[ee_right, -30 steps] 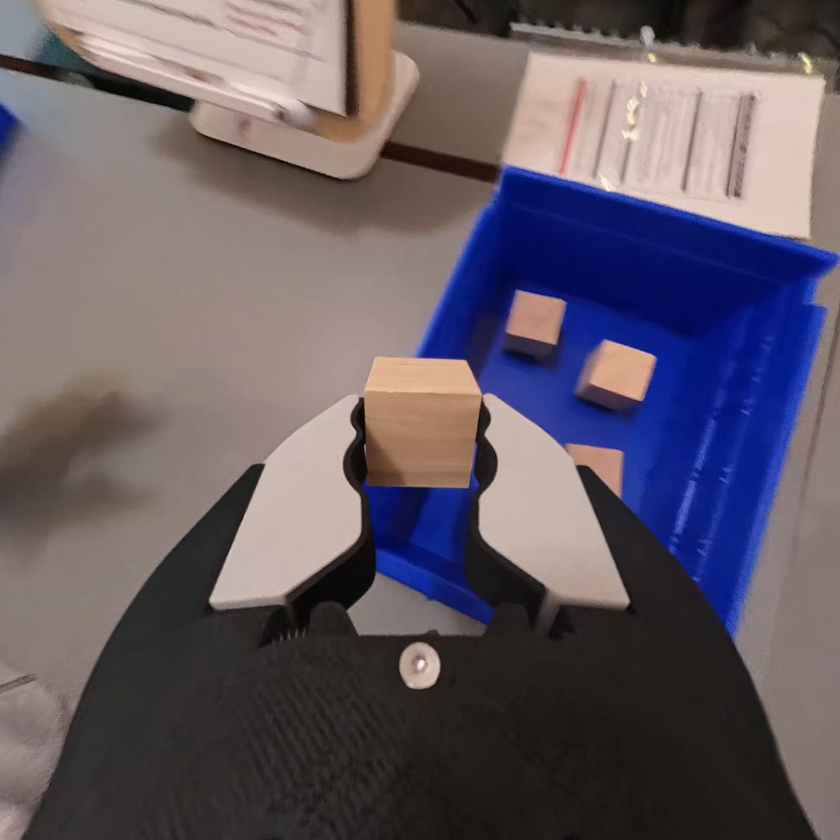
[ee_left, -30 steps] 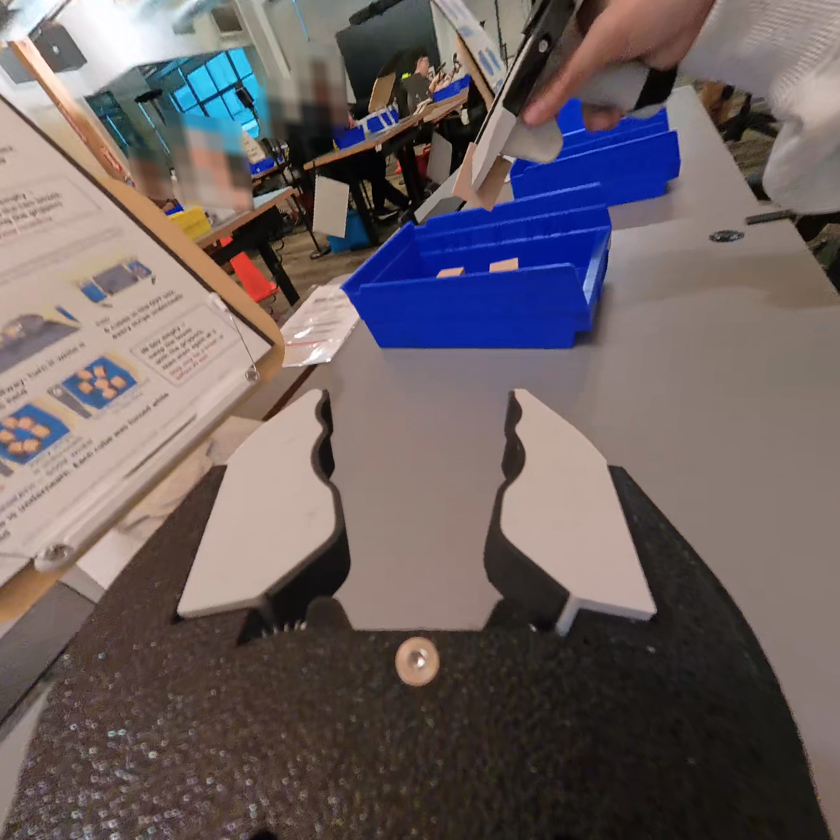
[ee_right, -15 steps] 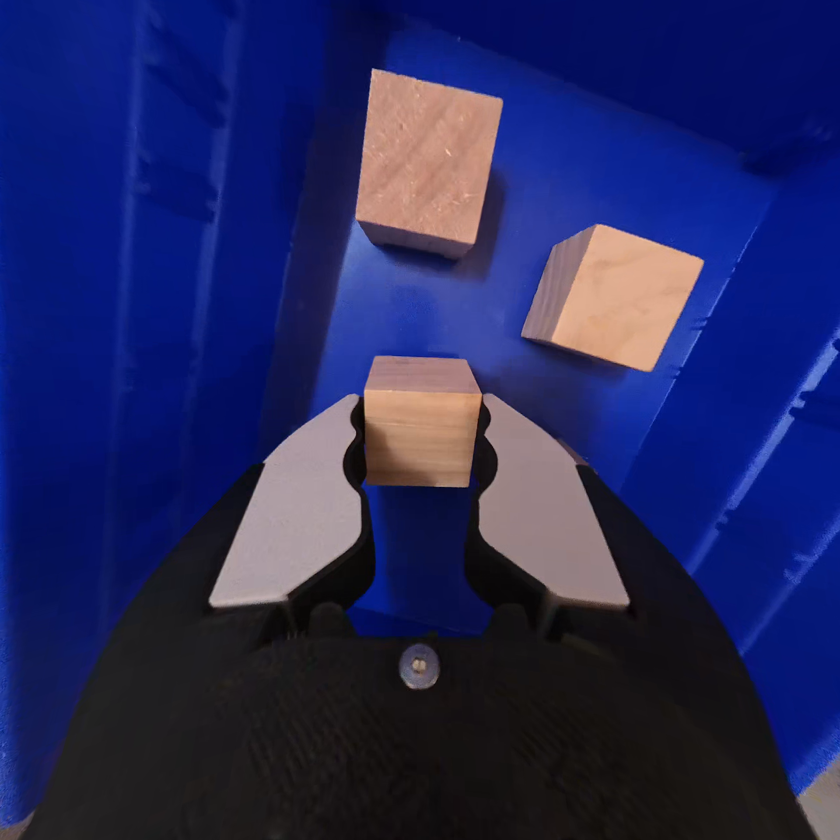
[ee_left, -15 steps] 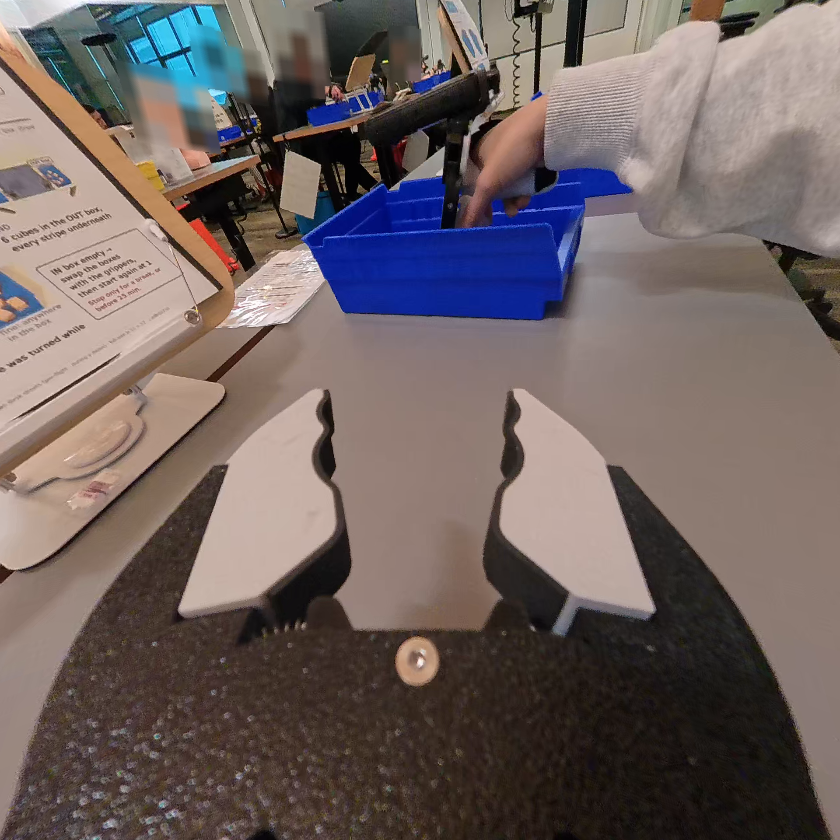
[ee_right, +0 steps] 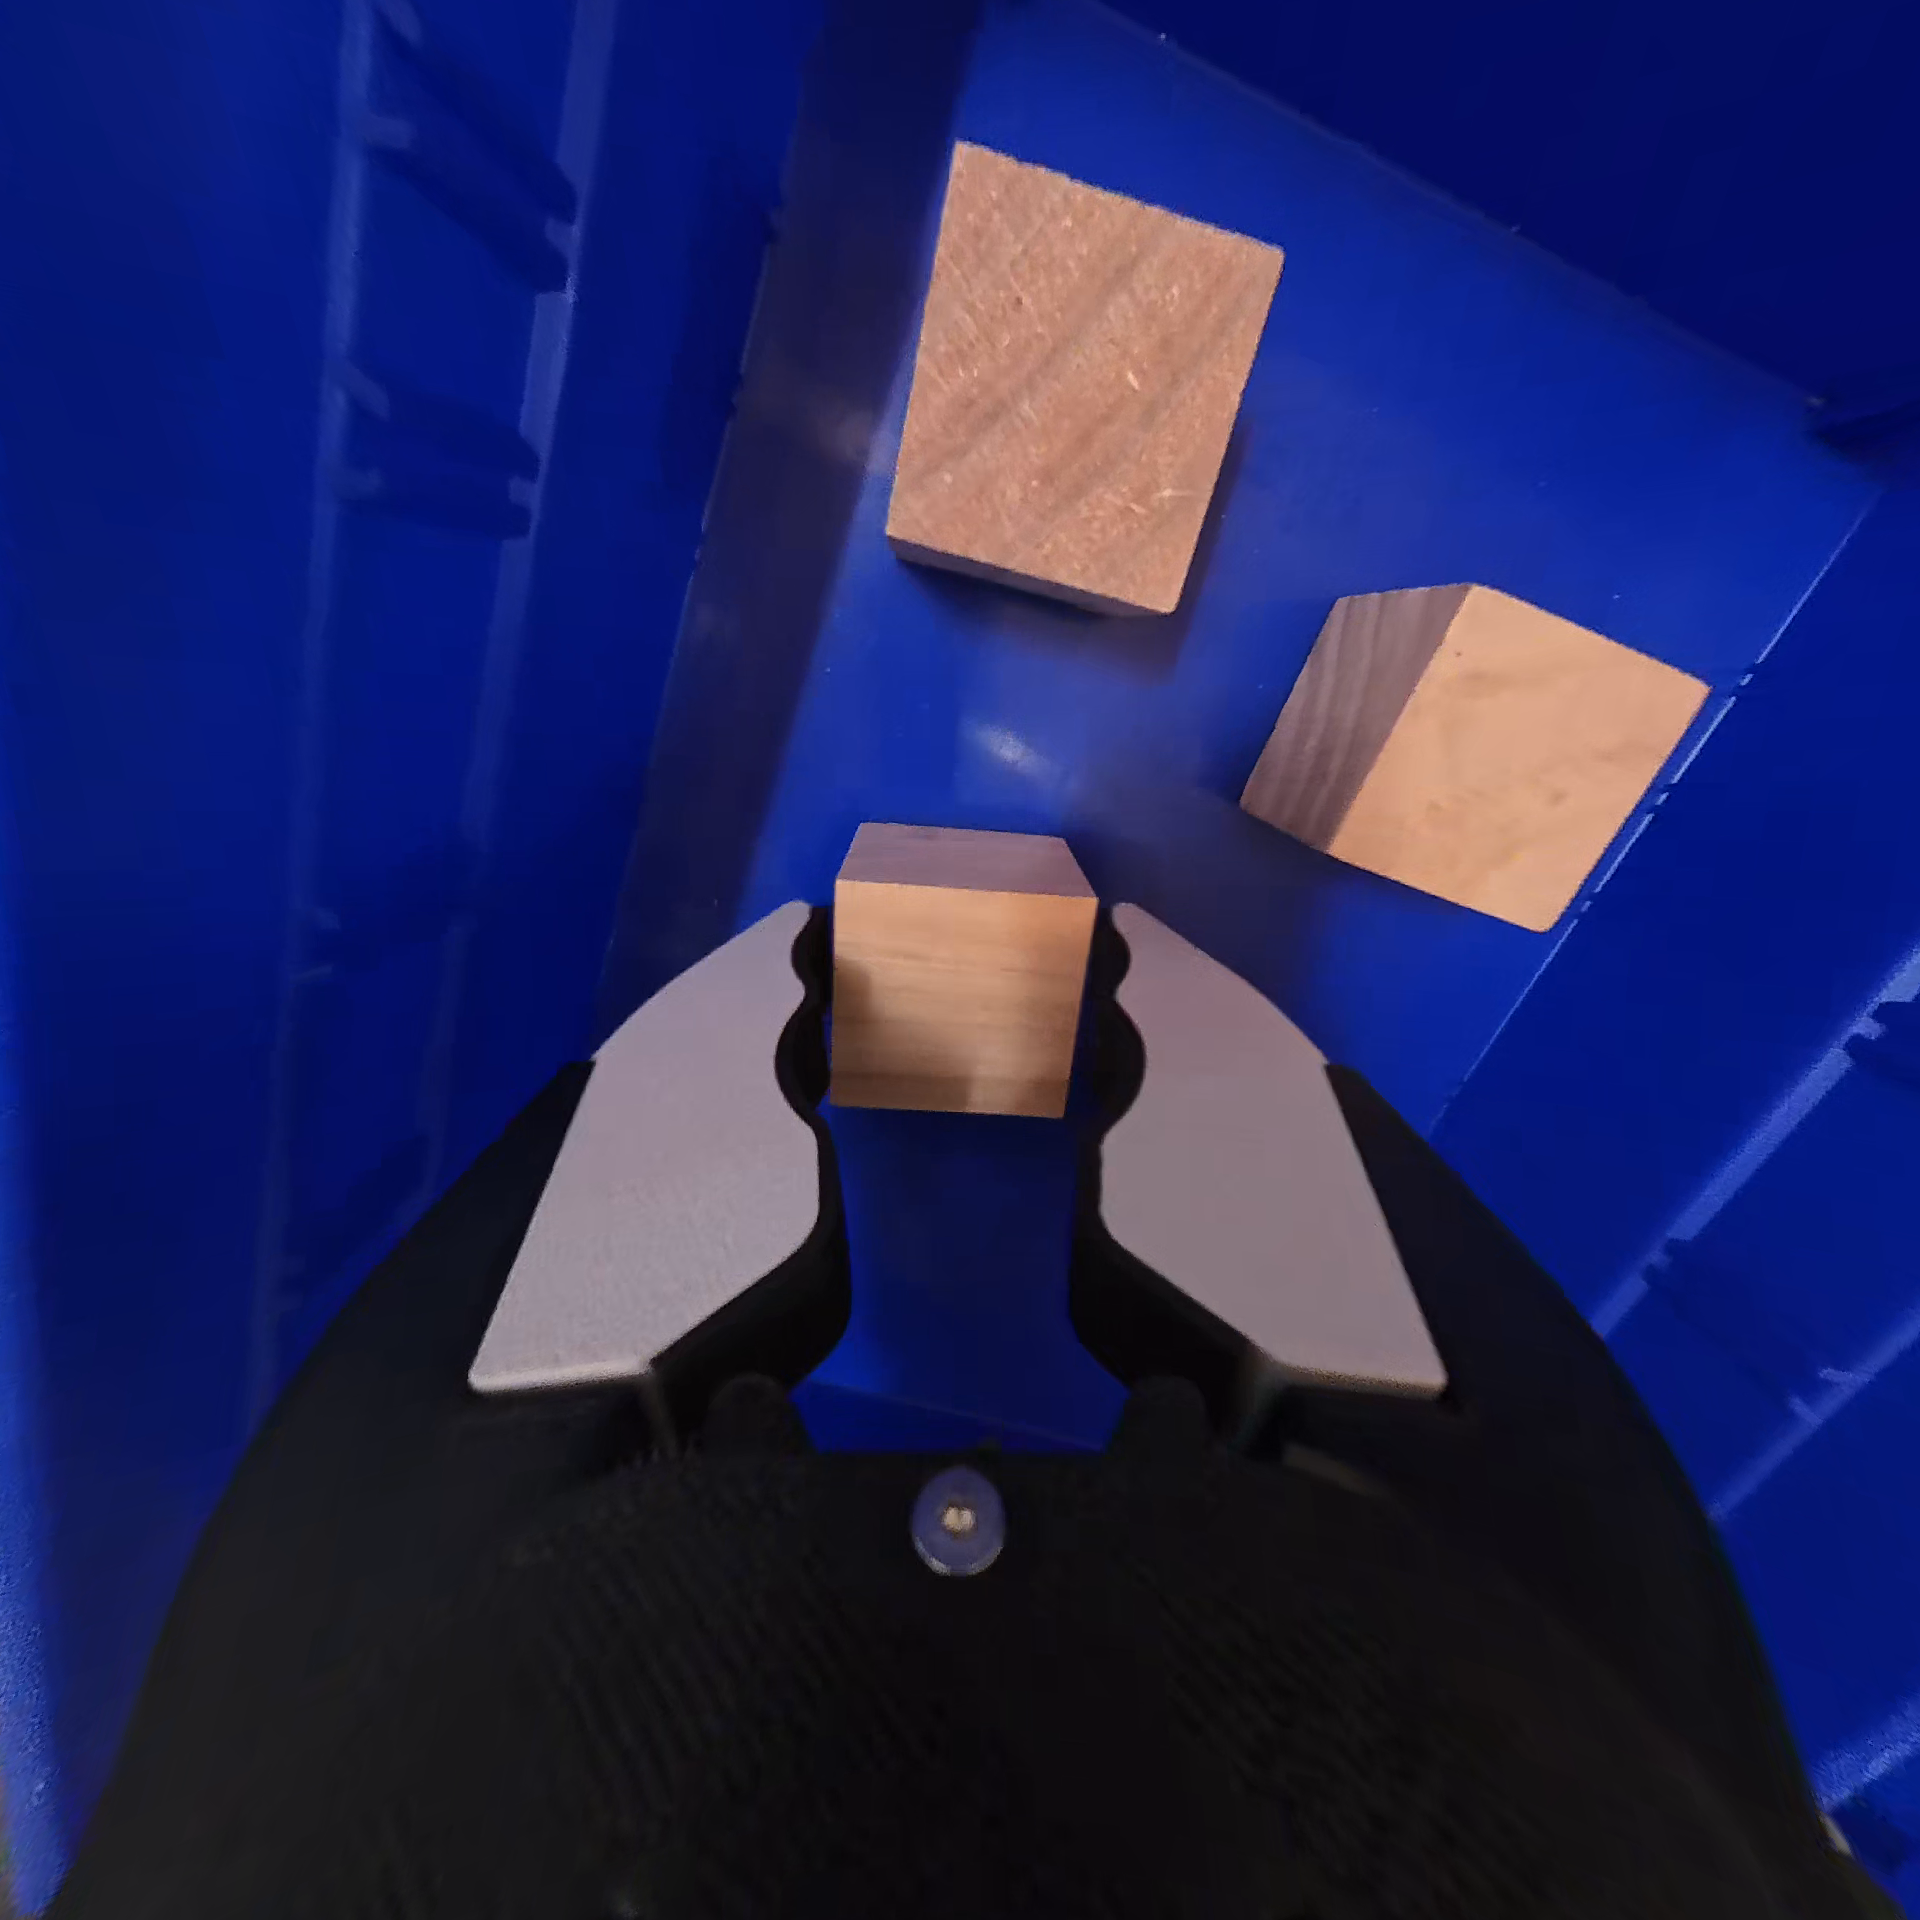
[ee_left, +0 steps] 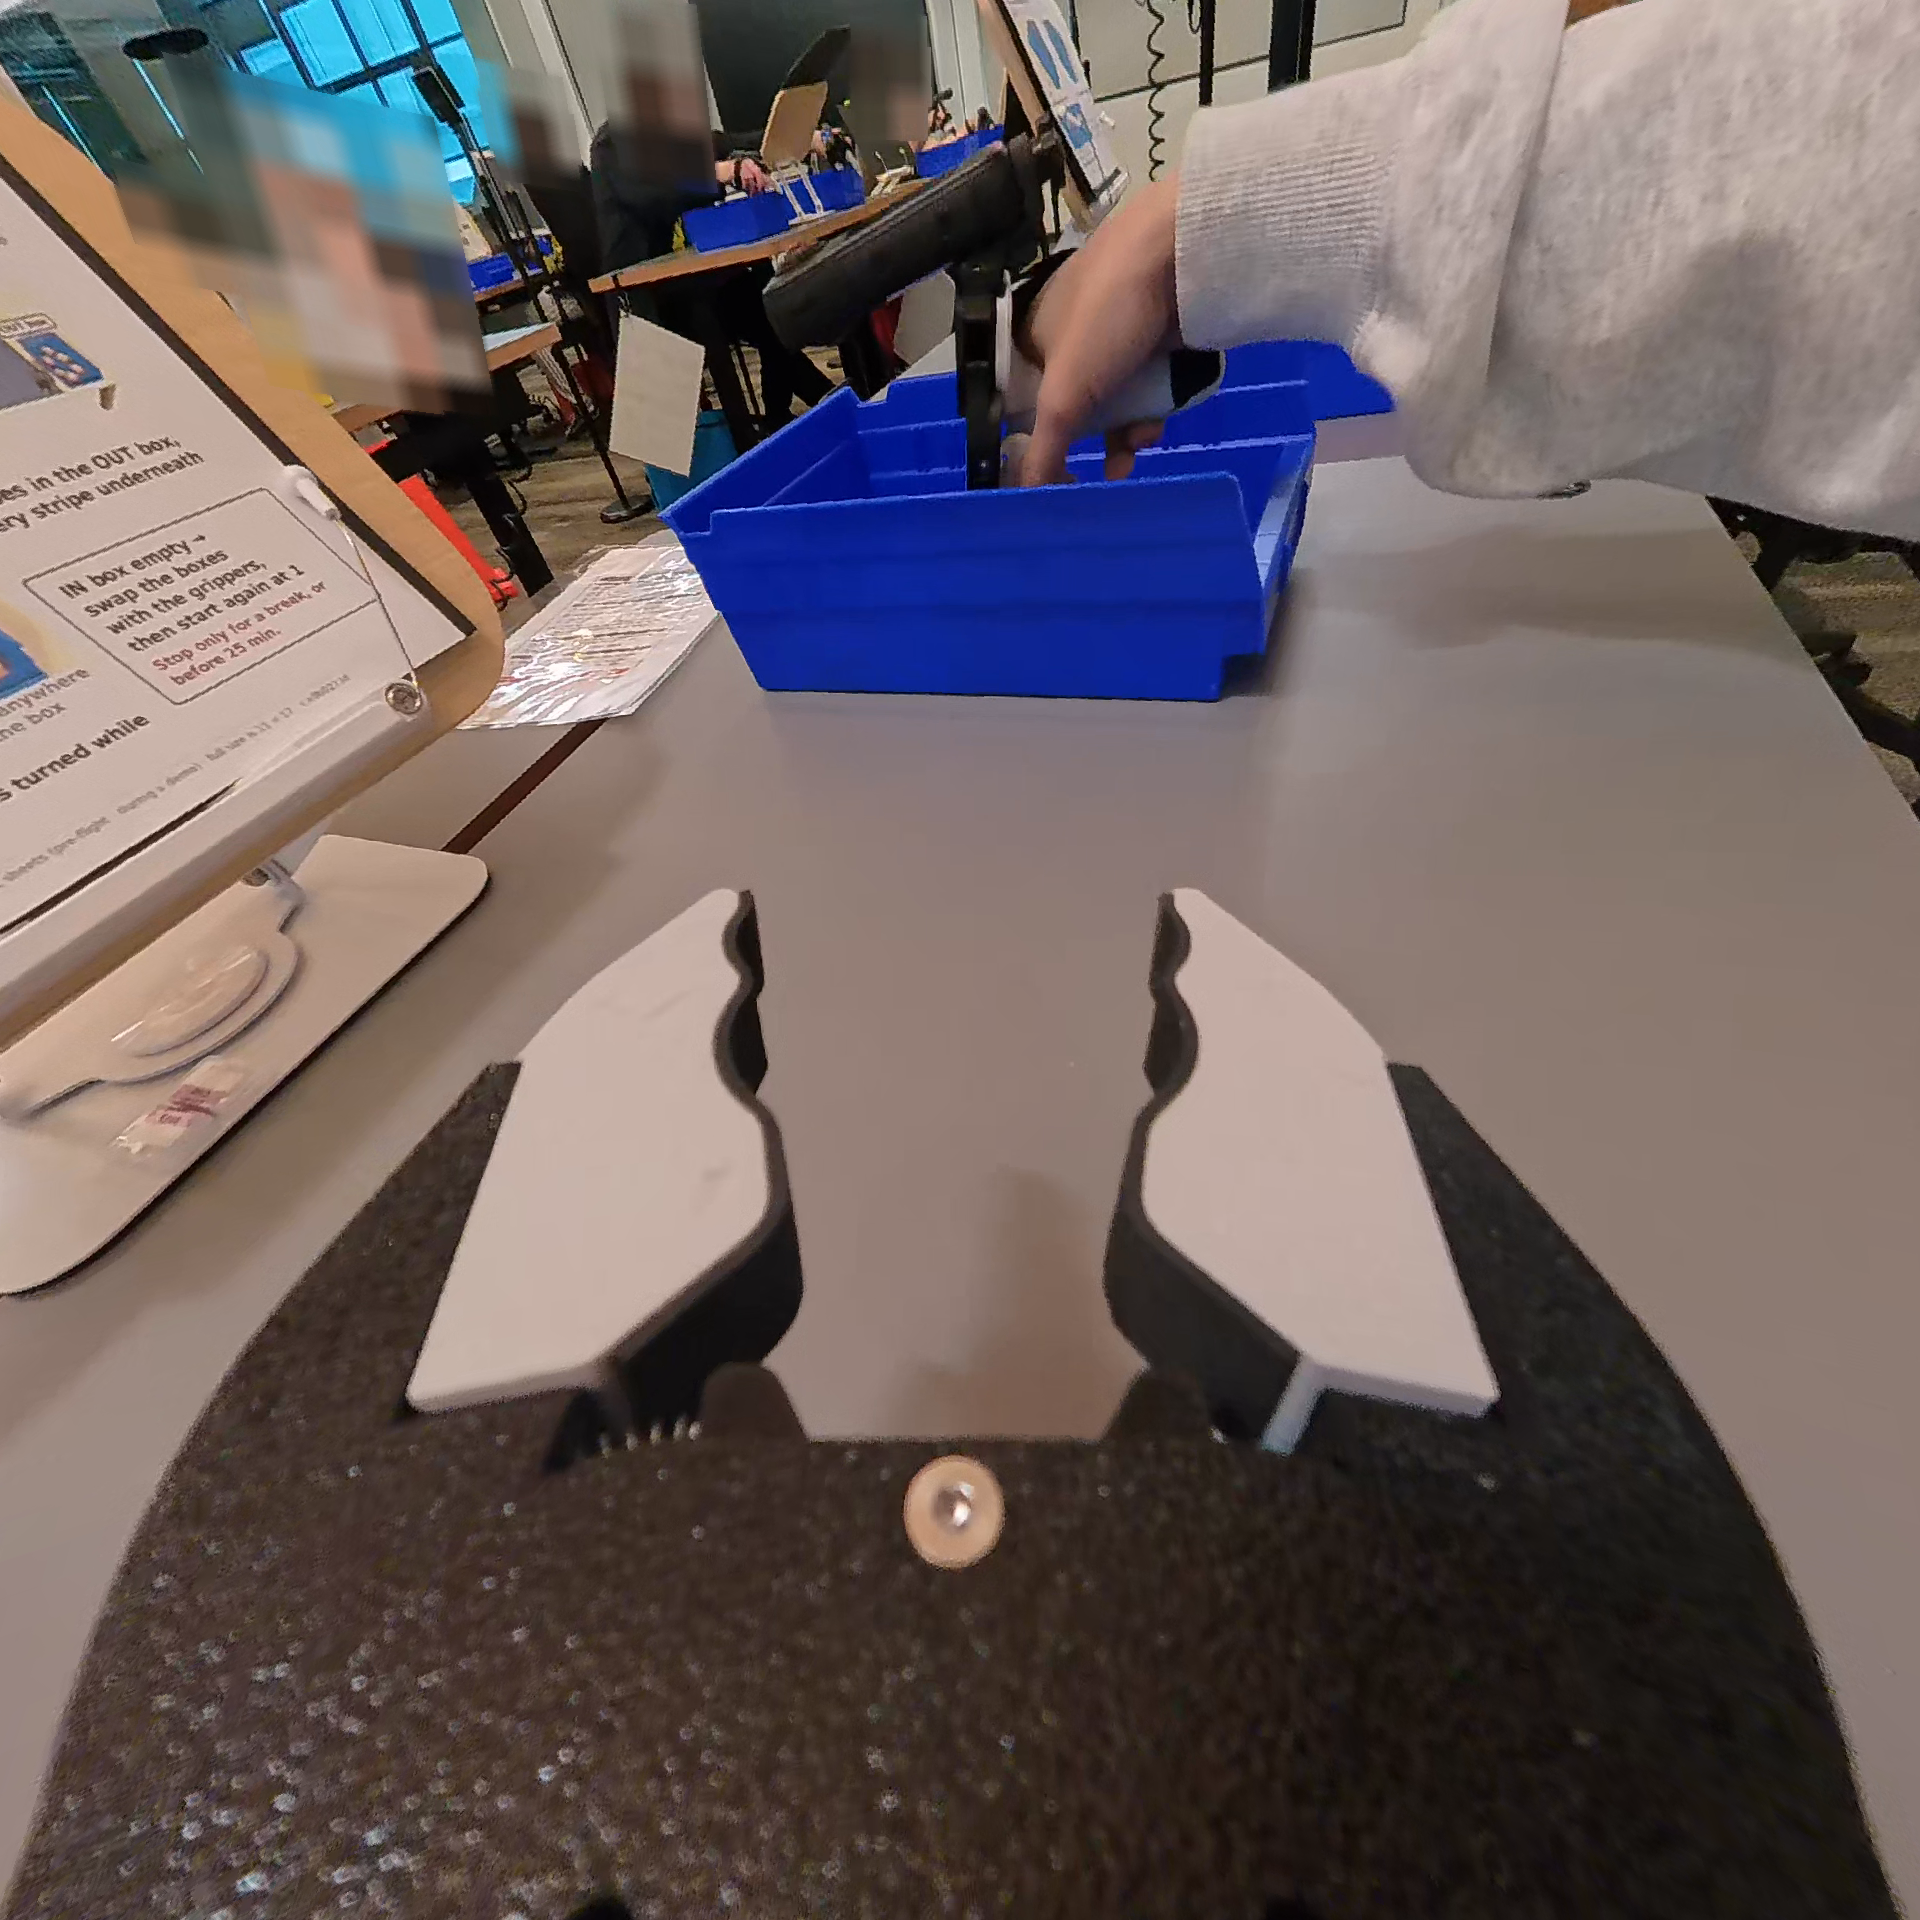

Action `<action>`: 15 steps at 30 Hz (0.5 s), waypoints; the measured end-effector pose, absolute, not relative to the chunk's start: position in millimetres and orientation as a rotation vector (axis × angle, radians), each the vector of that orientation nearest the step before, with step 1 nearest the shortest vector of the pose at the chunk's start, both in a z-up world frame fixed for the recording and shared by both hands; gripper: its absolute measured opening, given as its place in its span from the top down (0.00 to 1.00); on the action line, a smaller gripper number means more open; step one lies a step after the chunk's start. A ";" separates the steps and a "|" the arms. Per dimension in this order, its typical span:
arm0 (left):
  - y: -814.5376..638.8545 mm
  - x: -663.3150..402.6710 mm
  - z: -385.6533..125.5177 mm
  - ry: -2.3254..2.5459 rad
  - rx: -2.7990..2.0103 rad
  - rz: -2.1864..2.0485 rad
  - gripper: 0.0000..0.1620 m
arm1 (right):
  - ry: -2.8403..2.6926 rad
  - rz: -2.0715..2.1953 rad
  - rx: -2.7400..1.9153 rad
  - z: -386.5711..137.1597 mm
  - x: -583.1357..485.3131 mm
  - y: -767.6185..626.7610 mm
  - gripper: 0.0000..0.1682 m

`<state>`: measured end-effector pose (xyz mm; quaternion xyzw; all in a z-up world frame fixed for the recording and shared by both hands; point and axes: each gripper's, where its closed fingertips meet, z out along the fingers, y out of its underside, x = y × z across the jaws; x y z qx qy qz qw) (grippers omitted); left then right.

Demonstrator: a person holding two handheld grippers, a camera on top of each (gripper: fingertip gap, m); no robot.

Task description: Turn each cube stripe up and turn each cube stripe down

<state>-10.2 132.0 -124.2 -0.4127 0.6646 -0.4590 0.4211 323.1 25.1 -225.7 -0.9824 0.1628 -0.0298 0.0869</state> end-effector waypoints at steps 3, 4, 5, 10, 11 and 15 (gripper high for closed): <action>133.4 -11.9 -122.5 1.650 -1.035 -1.162 0.56 | 0.427 -0.179 -2.867 -208.7 330.6 28.5 0.52; 134.5 -12.1 -121.5 1.641 -1.037 -1.168 0.56 | 0.404 -0.200 -2.837 -199.6 332.2 29.9 0.44; 135.5 -12.4 -120.7 1.633 -1.041 -1.174 0.56 | 0.389 -0.225 -2.802 -189.0 334.3 30.9 0.39; 143.6 -16.2 -117.2 1.614 -1.052 -1.149 0.56 | 0.358 -0.397 -2.542 -116.3 337.5 29.4 0.40; 147.3 -17.9 -115.9 1.606 -1.057 -1.136 0.56 | 0.341 -0.380 -2.479 -101.3 327.9 30.4 0.39; 173.5 -31.2 -102.5 1.506 -1.142 -1.112 0.56 | 0.168 -0.110 -2.261 -56.1 249.3 42.1 0.35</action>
